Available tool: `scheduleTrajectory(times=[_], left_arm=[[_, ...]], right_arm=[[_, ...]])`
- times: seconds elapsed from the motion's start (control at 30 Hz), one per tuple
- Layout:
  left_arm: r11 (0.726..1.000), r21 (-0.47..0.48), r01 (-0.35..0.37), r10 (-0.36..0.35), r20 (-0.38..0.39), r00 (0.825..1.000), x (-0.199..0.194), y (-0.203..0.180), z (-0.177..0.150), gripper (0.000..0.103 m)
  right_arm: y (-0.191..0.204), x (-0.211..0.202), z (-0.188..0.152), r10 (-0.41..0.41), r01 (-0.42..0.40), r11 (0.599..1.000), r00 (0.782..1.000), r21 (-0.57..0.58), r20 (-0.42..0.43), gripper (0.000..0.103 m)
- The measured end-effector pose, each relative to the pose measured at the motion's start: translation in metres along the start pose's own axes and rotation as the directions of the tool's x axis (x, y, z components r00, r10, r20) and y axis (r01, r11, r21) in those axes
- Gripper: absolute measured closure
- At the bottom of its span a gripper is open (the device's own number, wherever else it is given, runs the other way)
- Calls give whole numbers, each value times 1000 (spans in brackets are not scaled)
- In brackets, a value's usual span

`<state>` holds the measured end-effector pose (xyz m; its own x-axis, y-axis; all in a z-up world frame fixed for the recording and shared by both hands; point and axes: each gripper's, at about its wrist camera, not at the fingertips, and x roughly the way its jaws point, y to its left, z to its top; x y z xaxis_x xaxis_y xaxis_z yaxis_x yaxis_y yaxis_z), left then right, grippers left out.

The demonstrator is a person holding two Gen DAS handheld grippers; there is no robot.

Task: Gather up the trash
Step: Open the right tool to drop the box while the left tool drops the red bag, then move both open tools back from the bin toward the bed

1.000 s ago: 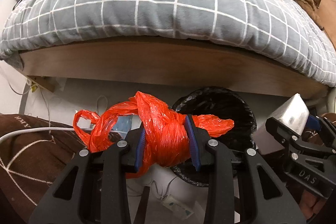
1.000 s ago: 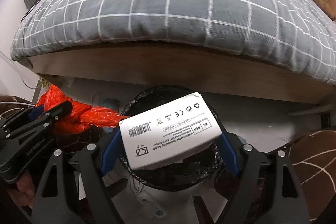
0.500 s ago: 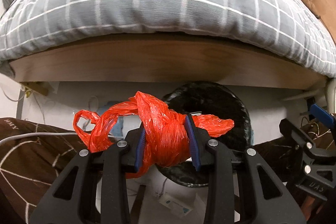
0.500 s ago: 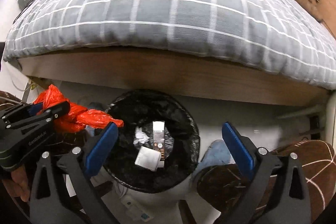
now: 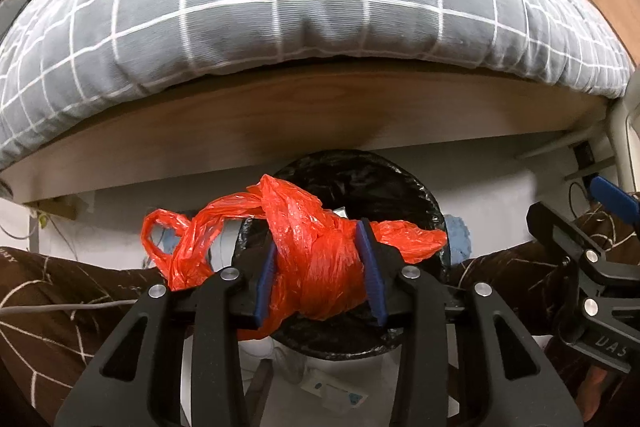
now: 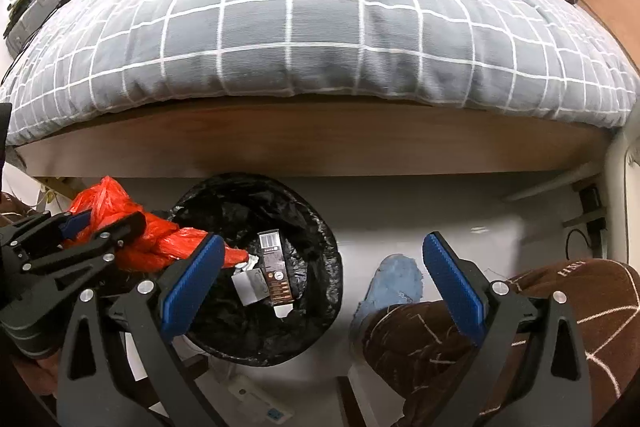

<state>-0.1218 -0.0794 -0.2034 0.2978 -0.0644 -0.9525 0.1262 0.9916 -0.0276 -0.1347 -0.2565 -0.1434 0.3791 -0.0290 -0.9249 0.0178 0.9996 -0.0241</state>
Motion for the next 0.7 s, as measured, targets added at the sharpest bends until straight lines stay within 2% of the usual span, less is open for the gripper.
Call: scheduleTrajectory(times=[0.1, 0.47, 0.67, 0.7], left_arm=[[1000, 2, -13, 13, 2, 1000, 0, -1, 0, 55], [999, -2, -44, 44, 22, 999, 3, 3, -1, 22], [998, -25, -59, 60, 56, 997, -12, 14, -1, 6], [998, -29, -62, 64, 62, 996, -14, 16, 0, 6]], right_arm=[[-4, 2, 1, 24, -23, 999, 1000, 23, -13, 8], [-1, -4, 4, 12, -12, 1000, 1000, 11, 8, 8], [6, -19, 13, -4, 5, 1000, 999, -21, 54, 8], [7, -21, 13, -5, 6, 1000, 998, -26, 61, 8]])
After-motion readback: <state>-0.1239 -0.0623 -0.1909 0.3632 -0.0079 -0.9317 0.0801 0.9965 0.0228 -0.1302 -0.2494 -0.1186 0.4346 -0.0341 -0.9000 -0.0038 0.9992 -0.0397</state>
